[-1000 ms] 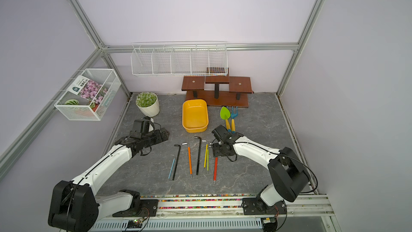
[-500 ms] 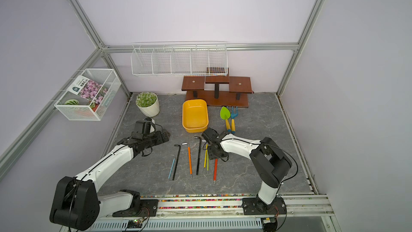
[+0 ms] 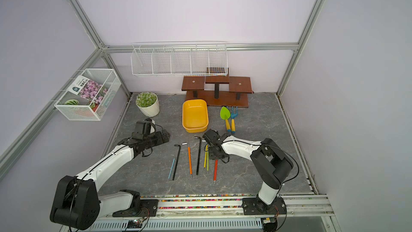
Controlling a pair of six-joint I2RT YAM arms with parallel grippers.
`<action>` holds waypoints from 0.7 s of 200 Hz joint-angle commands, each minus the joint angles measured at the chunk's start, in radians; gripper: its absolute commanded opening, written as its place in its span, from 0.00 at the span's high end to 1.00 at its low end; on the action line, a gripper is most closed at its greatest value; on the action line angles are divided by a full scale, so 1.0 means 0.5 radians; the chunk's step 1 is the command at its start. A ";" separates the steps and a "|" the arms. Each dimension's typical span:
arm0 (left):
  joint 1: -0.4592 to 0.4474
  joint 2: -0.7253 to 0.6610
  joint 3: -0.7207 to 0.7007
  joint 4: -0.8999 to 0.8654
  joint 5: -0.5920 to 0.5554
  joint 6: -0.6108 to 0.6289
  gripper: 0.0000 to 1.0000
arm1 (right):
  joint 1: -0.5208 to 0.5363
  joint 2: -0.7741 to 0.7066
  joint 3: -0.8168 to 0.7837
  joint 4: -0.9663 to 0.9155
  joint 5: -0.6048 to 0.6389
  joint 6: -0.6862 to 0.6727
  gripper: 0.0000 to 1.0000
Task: Put the hex key on the desktop into the storage box
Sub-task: Pick up the Allen key from the center of the board.
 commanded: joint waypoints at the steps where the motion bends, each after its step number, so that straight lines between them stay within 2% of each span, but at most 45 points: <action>1: -0.008 -0.057 0.058 -0.037 0.017 -0.039 0.01 | 0.012 -0.026 -0.086 0.003 -0.005 0.001 0.85; 37: -0.008 -0.090 0.142 -0.116 0.043 -0.058 0.01 | 0.011 -0.197 -0.142 0.005 0.021 -0.010 1.00; 87: -0.006 -0.124 0.274 -0.163 0.094 -0.045 0.01 | 0.011 -0.369 -0.133 -0.056 0.036 -0.041 1.00; 140: -0.008 -0.013 0.471 -0.131 0.093 0.001 0.00 | 0.011 -0.533 -0.037 -0.202 0.103 -0.085 1.00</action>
